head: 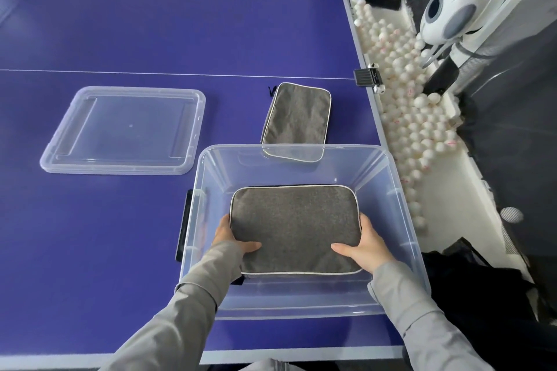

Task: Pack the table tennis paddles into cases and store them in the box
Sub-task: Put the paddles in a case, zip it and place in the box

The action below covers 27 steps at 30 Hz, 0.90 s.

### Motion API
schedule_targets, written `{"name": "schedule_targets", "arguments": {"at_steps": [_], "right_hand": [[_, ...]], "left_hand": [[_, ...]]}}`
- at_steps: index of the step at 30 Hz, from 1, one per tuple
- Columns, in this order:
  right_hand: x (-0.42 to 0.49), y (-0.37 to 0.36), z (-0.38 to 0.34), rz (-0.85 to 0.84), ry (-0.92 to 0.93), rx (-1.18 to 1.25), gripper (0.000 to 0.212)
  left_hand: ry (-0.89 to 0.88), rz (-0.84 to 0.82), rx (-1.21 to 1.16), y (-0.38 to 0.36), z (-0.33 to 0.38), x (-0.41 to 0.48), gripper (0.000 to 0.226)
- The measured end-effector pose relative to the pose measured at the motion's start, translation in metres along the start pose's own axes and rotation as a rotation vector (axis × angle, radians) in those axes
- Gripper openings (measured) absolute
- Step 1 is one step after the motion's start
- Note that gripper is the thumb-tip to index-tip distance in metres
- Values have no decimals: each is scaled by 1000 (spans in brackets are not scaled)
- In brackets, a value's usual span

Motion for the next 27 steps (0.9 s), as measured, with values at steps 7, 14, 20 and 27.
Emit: {"name": "schedule_targets", "arguments": {"at_steps": [7, 14, 20, 27], "right_hand": [[-15, 16, -14, 116, 123, -50, 91], [-30, 18, -80, 238, 417, -262, 72], [-30, -26, -152, 153, 605, -407, 69], [-59, -126, -229, -65, 854, -572, 69]], "left_hand": [[-192, 32, 331, -1, 31, -19, 95], [-474, 223, 1057, 1, 86, -54, 79], [-422, 516, 1040, 76, 85, -83, 79], [-85, 663, 884, 189, -10, -104, 76]]}}
Point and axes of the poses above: each hand's wrist, its own x-axis towards the middle knuckle, its own y-axis out of the back of the hand, z = x × y, the point moved 9 cm from there along x, towards the middle knuckle, and after that the axes turned 3 degrees about -z, right-handed, at the moved point
